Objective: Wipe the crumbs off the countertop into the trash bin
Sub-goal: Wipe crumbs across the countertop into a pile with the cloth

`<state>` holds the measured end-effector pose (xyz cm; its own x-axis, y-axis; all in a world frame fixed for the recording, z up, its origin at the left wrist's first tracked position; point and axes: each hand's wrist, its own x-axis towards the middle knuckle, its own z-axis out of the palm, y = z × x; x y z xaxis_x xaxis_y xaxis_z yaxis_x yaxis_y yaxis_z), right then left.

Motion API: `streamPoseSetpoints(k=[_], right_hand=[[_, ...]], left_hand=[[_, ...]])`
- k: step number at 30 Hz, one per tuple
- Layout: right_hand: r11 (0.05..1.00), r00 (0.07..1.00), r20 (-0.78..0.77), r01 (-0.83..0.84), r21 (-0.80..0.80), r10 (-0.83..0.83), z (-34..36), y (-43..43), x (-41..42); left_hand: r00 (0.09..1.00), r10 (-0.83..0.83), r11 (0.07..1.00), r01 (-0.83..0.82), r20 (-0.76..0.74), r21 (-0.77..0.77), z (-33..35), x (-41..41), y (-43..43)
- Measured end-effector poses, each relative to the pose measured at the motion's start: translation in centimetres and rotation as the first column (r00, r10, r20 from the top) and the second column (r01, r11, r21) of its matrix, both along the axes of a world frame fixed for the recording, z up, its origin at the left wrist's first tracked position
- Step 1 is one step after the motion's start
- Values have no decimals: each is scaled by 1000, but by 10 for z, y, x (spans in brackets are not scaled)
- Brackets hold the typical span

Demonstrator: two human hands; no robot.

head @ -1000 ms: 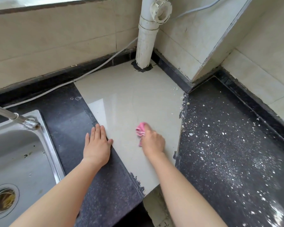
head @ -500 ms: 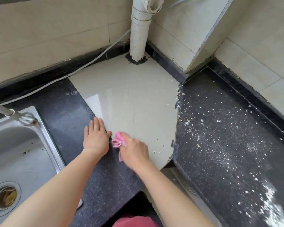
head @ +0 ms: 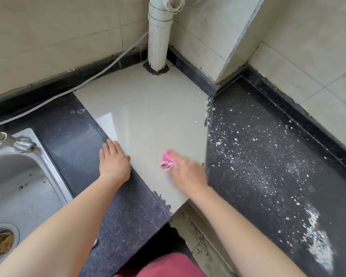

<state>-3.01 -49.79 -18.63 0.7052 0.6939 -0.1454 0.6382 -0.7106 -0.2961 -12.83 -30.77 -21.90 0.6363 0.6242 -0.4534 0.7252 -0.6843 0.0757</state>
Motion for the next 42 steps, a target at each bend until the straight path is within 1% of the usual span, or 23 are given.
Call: streamPoseSetpoints(k=[2, 3, 4, 6, 8, 10, 12, 13, 14, 15, 16, 17, 20, 22, 23, 25, 27, 31, 33, 35, 37, 40, 42], right_hand=[[979, 975, -91, -205, -10, 203, -10, 1, -41], [959, 954, -117, -282, -36, 277, -16, -2, -53], [944, 941, -121, -324, -68, 315, -21, -8, -56], [943, 951, -70, -307, -130, 301, -28, -24, -41], [956, 976, 15, -209, -206, 217, -30, -44, -13], [965, 992, 93, -54, -258, 81, -26, -65, 20], [959, 983, 135, 154, -239, -125, -18, -83, 51], [940, 962, 141, 262, -219, -235, -13, -91, 66], [917, 934, 146, 350, -193, -326, -8, -96, 75], [904, 915, 146, 397, -161, -376, -5, -96, 79], [913, 918, 128, 390, -120, -376, -2, -93, 78], [938, 940, 95, 337, -78, -329, -1, -85, 71], [997, 997, -33, 76, -3, -76, -9, -50, 30], [998, 994, -96, -59, -15, 57, -19, -30, 12], [997, 993, -97, -74, -32, 71, -23, -25, 14], [997, 999, -54, -6, -82, 2, -29, -30, 34], [982, 992, -6, 127, -141, -129, -29, -49, 64], [884, 907, 34, 416, -212, -419, -14, -93, 127], [857, 877, 56, 479, -192, -478, -5, -98, 147], [898, 900, 39, 435, -71, -434, 2, -81, 148], [944, 944, -31, 330, 12, -330, 1, -45, 141], [987, 981, -137, 145, 65, -136, -14, 16, 124], [997, 985, -171, 50, 60, -39, -24, 44, 115]], left_hand=[[1000, 3, 1000, -3, -24, 2, 2, 4, 0], [999, 6, 1000, -5, -33, 3, 2, 5, 0], [999, 8, 1000, -8, -40, 0, 2, 6, 0], [999, 4, 1000, -4, -53, 0, 2, 6, 0], [998, 3, 1000, -3, -59, 1, 2, 7, 0], [998, 8, 1000, -8, -64, 5, 3, 9, 0], [997, 15, 1000, -15, -70, 2, 4, 9, 0], [997, 24, 1000, -24, -74, -3, 5, 10, -1], [996, 29, 1000, -29, -79, -1, 6, 10, -2], [996, 32, 999, -32, -86, 5, 7, 11, -2], [995, 38, 999, -38, -94, 7, 9, 11, -3], [993, 50, 999, -50, -104, 4, 11, 14, -4], [990, 100, 995, -99, -99, 11, 15, 24, -11], [995, 95, 995, -93, -31, 46, 13, 34, -21], [997, 72, 995, -72, 16, 69, 11, 40, -28], [995, 24, 996, -32, 95, 85, 3, 49, -42], [989, 9, 998, -19, 151, 66, -4, 60, -54], [973, 5, 999, -14, 229, 34, -12, 81, -62], [964, 3, 999, -12, 265, 31, -15, 90, -61], [946, 28, 999, -35, 322, 14, -18, 98, -60], [929, 55, 998, -59, 365, -1, -22, 107, -58], [920, 80, 996, -87, 384, 2, -28, 116, -53], [918, 83, 995, -95, 388, 13, -32, 120, -48]])
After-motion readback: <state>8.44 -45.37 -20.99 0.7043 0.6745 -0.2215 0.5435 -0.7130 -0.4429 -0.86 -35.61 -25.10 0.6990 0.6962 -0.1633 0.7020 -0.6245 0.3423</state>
